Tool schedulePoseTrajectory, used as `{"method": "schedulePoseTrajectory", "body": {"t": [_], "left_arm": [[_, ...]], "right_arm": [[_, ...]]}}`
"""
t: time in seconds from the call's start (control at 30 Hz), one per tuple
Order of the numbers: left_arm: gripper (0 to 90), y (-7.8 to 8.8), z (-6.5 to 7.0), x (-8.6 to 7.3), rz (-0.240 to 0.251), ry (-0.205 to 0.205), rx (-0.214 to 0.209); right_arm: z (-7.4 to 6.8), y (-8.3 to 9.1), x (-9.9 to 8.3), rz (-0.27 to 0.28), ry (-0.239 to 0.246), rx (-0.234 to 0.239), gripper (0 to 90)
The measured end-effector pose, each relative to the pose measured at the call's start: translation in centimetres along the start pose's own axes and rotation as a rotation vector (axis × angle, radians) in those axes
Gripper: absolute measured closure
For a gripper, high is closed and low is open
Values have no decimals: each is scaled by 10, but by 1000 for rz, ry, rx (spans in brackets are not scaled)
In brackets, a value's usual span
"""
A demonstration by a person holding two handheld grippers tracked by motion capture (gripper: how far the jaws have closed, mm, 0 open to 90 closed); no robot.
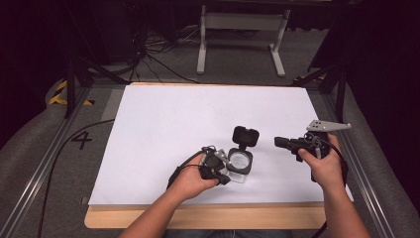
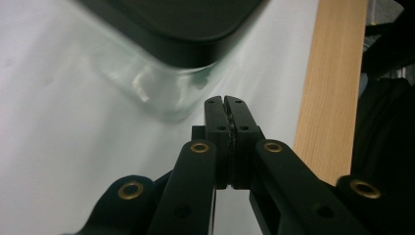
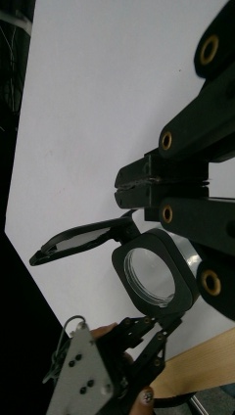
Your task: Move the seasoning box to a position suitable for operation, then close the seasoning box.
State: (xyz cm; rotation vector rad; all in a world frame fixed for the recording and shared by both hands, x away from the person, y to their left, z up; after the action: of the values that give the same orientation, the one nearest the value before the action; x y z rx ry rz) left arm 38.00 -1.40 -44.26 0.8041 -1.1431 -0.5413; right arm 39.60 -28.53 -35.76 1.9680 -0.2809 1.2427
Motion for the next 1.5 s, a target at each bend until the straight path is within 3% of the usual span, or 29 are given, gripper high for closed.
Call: {"method": "schedulePoseTrajectory", "body": {"t": [0.1, 0.23, 0.33, 0.53, 0.7, 0.87, 0.9, 1.07, 1.17, 1.33, 1.5], "left_arm": [[899, 7, -10, -2, 52, 45, 38], [899, 2, -13, -1, 41, 25, 100], [900, -1, -9, 2, 60, 11, 63], [899, -6, -2, 4, 42, -13, 56], [895, 5, 1, 3, 28, 12, 16], [896, 13, 15, 7, 35, -6, -34], [897, 12, 19, 9, 38, -28, -44], [888, 8, 29, 11, 32, -43, -50], [889, 3, 31, 12, 63, -39, -56], [889, -1, 31, 14, 94, -35, -53], [855, -7, 29, 14, 100, -46, -41]], "right_arm": [[1, 1, 0, 4, -5, -1, 900], [-1, -2, -1, -5, -3, 3, 900], [-1, -2, -2, -4, -2, 1, 900], [0, 1, -1, 1, -5, -2, 900], [-1, 0, -1, 3, 1, 3, 900], [-3, -1, 2, 8, 4, 11, 900], [-4, -3, 4, 9, 8, 15, 900], [-11, -11, 20, 18, 41, 32, 900], [-16, -19, 37, 24, 68, 50, 900], [-18, -35, 61, 3, 71, 74, 900], [-22, -51, 70, -35, 67, 95, 900]]}}
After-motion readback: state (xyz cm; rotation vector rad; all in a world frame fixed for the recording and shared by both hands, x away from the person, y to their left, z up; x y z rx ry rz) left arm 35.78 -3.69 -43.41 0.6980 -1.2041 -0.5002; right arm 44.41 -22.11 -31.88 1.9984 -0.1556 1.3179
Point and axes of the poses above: each handheld gripper's, and its own axes: y roughly backward along the jaws, x roughly out of its top, z roughly to its right, the point moved 4 cm from there along -y, roughly forward along the jaws, and after that the axes turned 2 degrees about -y, right-handed, at the moved point
